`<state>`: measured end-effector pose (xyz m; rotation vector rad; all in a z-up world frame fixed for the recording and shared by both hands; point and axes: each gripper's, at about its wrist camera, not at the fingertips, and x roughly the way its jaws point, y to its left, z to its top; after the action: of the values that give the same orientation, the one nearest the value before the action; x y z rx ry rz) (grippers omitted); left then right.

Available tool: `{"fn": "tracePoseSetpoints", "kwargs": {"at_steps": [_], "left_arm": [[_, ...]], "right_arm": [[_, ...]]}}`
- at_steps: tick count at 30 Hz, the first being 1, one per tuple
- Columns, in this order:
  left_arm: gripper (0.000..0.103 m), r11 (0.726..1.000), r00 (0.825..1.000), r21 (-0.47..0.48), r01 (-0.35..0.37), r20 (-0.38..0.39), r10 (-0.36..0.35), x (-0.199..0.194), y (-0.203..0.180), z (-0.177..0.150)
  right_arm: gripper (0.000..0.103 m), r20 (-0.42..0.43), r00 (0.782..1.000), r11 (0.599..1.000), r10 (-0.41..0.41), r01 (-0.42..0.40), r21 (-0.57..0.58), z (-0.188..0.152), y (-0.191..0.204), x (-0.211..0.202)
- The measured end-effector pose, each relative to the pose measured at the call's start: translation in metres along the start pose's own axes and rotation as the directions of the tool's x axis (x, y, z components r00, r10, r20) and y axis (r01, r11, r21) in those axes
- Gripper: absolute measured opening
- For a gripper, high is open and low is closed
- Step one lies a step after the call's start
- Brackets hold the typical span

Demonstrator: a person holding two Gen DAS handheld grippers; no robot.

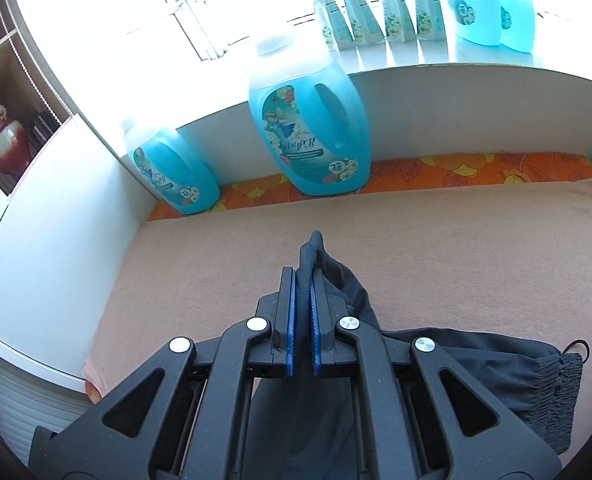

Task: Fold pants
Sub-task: 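Close the left tool on the pants and lift them with both tools, then lay the black pants down and open both tools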

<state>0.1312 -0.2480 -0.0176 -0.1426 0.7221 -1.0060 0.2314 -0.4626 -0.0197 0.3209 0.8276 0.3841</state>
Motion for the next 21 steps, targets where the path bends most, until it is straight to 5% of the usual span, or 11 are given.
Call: {"fn": "tracePoseSetpoints", "kwargs": {"at_steps": [8,21], "left_arm": [[0.006,0.99,0.987,0.078,0.12,-0.113,-0.111,0.085,-0.046,0.019],[0.006,0.963,0.928,0.13,0.237,-0.324,-0.184,0.216,-0.092,0.007]], "right_arm": [[0.007,0.053,0.997,0.991,-0.059,0.052,0.127,-0.015,-0.115,-0.052],[0.007,0.031,0.991,0.916,-0.127,0.105,0.388,-0.084,-0.291,-0.059]]}}
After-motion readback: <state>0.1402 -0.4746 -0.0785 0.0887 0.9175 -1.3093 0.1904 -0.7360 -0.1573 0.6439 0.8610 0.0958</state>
